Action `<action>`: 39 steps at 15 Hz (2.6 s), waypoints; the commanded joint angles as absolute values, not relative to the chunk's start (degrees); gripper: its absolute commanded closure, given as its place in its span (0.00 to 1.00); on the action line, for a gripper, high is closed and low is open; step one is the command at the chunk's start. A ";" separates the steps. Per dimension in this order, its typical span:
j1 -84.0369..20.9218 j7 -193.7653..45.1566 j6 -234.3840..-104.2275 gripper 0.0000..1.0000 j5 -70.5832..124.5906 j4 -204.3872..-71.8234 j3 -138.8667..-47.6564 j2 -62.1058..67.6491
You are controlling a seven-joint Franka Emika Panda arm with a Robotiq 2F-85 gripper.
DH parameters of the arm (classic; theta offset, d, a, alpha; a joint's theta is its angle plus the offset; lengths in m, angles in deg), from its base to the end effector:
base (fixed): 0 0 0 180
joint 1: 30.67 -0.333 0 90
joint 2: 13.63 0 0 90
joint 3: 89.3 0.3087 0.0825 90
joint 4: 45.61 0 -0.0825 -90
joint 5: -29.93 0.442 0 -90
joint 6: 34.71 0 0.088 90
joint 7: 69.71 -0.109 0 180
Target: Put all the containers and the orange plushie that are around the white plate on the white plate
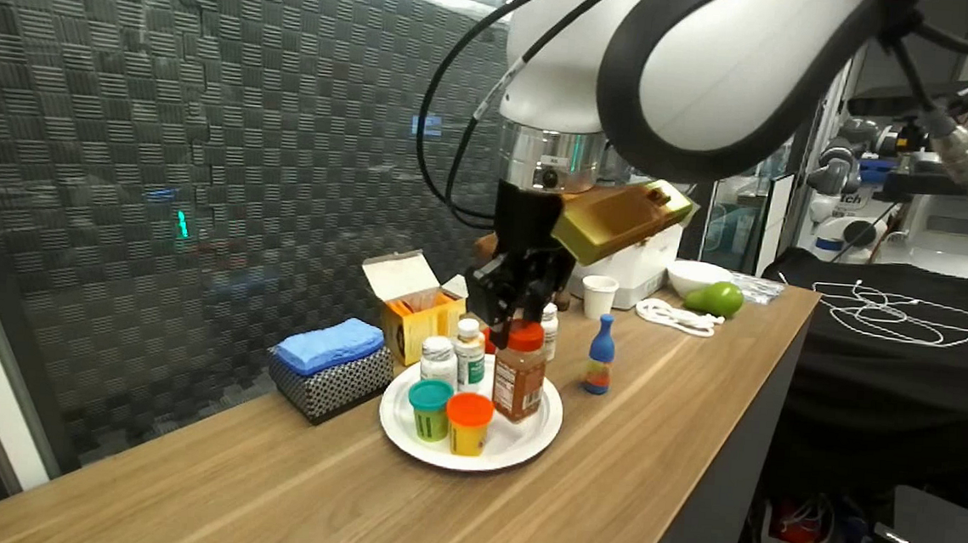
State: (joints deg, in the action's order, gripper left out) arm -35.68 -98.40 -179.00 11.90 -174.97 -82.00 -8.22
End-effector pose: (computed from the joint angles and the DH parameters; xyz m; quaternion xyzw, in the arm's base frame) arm 0.5736 0.1279 0.2871 0.9917 -0.0231 0.1113 0.0607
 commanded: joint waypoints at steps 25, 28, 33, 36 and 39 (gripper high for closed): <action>-41.39 -92.17 -181.10 0.76 15.66 -165.62 -86.21 1.35; -42.25 -92.62 -181.98 0.76 14.49 -166.00 -86.76 1.71; -42.59 -92.55 -182.45 0.25 14.20 -166.72 -87.11 1.54; -44.01 -97.50 -183.69 0.03 9.41 -168.76 -89.21 -1.10; -44.35 -102.33 -185.08 0.00 5.58 -171.00 -90.85 -4.71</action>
